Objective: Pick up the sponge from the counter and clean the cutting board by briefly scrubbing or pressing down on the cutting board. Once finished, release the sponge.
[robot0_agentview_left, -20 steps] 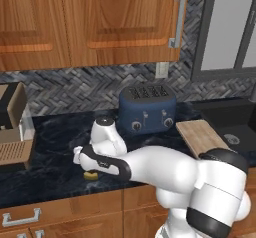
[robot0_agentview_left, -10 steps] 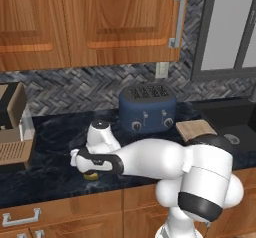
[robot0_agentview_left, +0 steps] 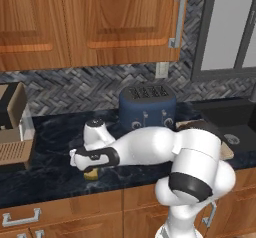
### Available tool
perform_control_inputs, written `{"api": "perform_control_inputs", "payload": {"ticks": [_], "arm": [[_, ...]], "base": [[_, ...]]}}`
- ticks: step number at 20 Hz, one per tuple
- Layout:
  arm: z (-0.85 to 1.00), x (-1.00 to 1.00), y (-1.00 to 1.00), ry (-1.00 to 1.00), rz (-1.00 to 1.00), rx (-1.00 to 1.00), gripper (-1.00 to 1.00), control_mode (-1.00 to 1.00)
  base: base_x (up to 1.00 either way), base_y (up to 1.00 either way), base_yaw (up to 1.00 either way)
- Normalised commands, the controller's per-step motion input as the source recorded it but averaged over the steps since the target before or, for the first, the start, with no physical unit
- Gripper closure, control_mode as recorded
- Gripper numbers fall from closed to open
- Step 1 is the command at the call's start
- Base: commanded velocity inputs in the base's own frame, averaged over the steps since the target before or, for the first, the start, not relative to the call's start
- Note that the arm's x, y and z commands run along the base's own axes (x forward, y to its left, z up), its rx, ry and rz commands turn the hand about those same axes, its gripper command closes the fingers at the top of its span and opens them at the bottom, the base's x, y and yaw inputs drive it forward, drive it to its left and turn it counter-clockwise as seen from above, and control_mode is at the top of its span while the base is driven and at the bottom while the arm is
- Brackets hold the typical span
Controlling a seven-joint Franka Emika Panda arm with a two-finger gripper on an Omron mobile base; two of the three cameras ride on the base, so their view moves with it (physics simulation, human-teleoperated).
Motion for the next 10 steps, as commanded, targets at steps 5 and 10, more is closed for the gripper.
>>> {"api": "perform_control_inputs", "payload": {"ticks": [5, 10], "arm": [[-0.04, 0.01, 0.01, 0.02, 0.0, -0.07, -1.0, -1.0], [-0.07, 0.02, 0.04, 0.0, 0.0, -0.06, -1.0, -1.0]], "base": [[0.0, 0.0, 0.0], [0.0, 0.0, 0.0]]}}
